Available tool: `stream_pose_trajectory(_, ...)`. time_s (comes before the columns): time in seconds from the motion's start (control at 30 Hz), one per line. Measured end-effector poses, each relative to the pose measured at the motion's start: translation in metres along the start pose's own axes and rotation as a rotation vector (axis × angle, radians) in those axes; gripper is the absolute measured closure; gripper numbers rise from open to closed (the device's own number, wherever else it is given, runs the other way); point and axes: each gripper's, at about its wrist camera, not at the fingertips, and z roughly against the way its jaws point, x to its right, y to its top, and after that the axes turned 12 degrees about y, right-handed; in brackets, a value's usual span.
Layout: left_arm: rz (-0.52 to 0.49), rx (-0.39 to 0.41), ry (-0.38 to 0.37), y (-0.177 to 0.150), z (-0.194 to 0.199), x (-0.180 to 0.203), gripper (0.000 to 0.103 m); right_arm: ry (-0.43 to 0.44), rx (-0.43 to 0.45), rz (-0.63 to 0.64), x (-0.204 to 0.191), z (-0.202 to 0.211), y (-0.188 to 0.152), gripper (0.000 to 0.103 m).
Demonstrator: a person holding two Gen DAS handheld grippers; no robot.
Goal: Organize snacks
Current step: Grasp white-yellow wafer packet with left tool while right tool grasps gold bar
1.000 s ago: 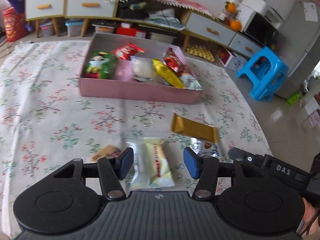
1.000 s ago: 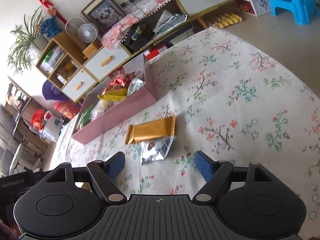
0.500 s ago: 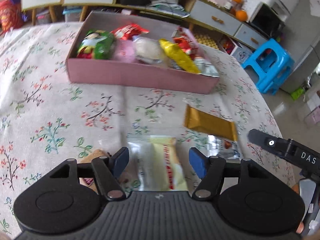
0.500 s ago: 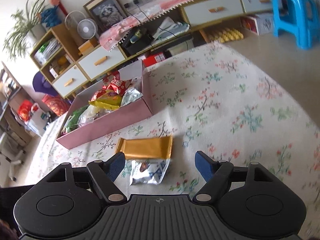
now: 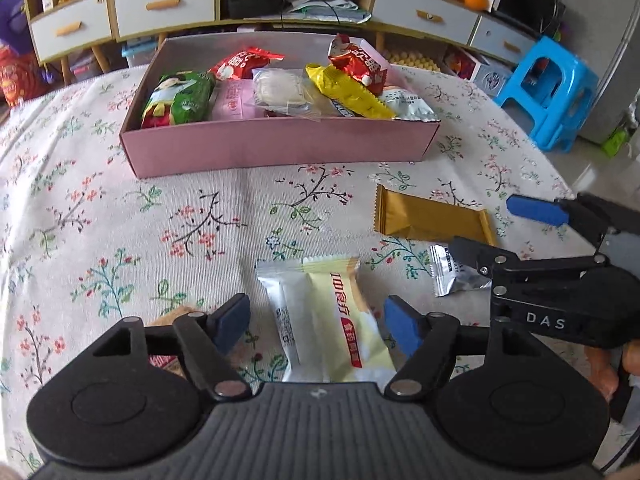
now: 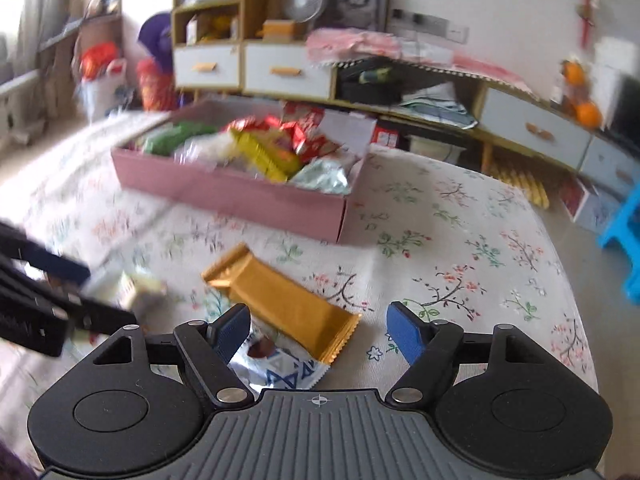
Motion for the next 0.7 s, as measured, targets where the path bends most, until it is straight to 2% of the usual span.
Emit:
stream_pose_trajectory(0.03, -0.021, 0.008, 0.020, -0.001, 0.000, 0.002, 0.038, 0.013, 0.003, 0.006, 0.001, 0.000, 0.000, 0.028)
stream_pose_trajectory(0.07, -0.052, 0.016, 0.040, -0.002, 0.000, 0.005, 0.043, 0.023, 0.006, 0.007, 0.003, 0.000, 0.001, 0.028)
stream_pose_trajectory(0.1, -0.083, 0.023, 0.066, -0.003, 0.001, 0.006, 0.053, 0.027, 0.004, 0.011, 0.004, -0.001, 0.002, 0.028)
stream_pose_trajectory(0.13, -0.107, 0.030, 0.094, -0.004, 0.002, 0.007, 0.053, 0.026, 0.000, 0.018, 0.006, -0.002, 0.003, 0.028)
stream_pose_trajectory(0.3, -0.042, 0.015, 0.036, 0.000, 0.003, -0.011, 0.057, 0.071, -0.034, 0.103, 0.003, -0.015, 0.007, 0.028)
stream_pose_trajectory(0.47, -0.025, 0.036, 0.034, 0.005, 0.007, -0.015, 0.057, 0.086, -0.053, 0.259, -0.014, -0.027, 0.011, 0.026)
stream_pose_trajectory(0.53, -0.009, 0.045, 0.013, 0.006, 0.010, -0.017, 0.057, 0.083, -0.059, 0.239, -0.010, -0.032, 0.016, 0.027)
stream_pose_trajectory(0.63, 0.014, 0.058, -0.009, 0.008, 0.015, -0.020, 0.057, 0.152, -0.074, 0.116, 0.008, -0.037, 0.021, 0.028)
stream_pose_trajectory(0.7, 0.032, 0.063, -0.015, 0.009, 0.016, -0.023, 0.057, 0.199, -0.069, 0.067, 0.013, -0.036, 0.019, 0.038)
